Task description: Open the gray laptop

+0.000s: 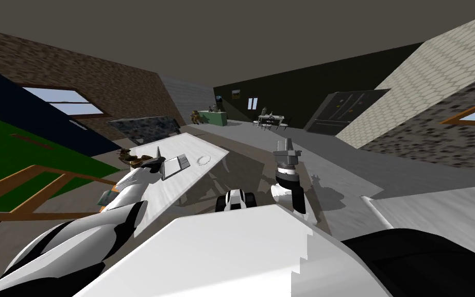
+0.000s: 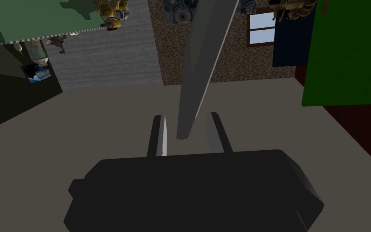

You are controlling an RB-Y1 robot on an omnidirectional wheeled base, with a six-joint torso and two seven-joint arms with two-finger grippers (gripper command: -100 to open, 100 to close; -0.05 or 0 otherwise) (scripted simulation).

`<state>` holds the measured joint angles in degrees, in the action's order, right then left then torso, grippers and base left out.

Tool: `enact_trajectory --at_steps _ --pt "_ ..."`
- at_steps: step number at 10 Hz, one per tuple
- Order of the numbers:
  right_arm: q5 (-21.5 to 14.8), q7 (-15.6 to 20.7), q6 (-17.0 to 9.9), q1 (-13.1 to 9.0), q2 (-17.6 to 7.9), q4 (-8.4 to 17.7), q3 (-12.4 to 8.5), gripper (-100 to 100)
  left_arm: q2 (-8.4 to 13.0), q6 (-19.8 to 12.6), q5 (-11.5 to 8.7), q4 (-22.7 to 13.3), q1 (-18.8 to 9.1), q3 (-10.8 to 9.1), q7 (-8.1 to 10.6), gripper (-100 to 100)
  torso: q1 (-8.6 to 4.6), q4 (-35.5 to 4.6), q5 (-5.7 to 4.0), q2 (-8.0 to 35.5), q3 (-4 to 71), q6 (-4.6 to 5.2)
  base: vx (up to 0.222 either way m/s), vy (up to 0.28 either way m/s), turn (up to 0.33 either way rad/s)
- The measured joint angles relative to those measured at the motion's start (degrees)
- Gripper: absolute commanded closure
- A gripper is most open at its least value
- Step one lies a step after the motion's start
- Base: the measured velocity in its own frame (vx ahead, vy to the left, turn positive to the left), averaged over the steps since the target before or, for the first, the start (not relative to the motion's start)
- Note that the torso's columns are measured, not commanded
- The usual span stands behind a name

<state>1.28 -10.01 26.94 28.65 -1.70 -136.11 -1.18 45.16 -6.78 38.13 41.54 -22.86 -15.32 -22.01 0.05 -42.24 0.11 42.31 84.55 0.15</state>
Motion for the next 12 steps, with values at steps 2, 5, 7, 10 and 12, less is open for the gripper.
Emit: enact_trajectory --at_steps 2,5,7,10,12 --pt "0.0 0.0 0.0 0.0 0.0 0.0 0.0 0 -0.67 -1.28 0.26 0.44 1.0 -1.91 -0.07 100 0.07 0.07 0.05 -0.14 0.09 0.01 -0.039 0.052 -0.378" --pt "0.0 0.0 0.0 0.03 0.0 -0.01 -0.01 0 -1.3 -1.22 1.14 -0.04 5.21 -4.93 0.4 100 0.33 0.21 0.18 -0.45 0.27 -0.29 -0.007 -0.004 -0.149" --pt "0.0 0.0 0.0 0.01 0.0 0.0 0.0 0 -1.5 -2.87 -0.65 1.65 7.52 -5.62 0.52 100 0.45 0.07 0.16 -0.11 0.06 -0.16 -0.03 0.024 -0.371" --pt "0.0 0.0 0.0 0.03 0.0 0.0 -0.01 0 -1.46 -5.8 -3.97 5.49 13.45 -5.46 0.51 100 0.05 0.06 0.02 -0.06 0.04 -0.45 -0.008 0.019 -0.138" --pt "0.0 0.0 0.0 0.01 0.0 0.0 -0.01 0 -3.09 -3.96 0.95 1.52 12.95 -10.4 1.3 100 0.08 -0.02 0.04 0.09 -0.06 -0.11 -0.044 0.021 -0.405"
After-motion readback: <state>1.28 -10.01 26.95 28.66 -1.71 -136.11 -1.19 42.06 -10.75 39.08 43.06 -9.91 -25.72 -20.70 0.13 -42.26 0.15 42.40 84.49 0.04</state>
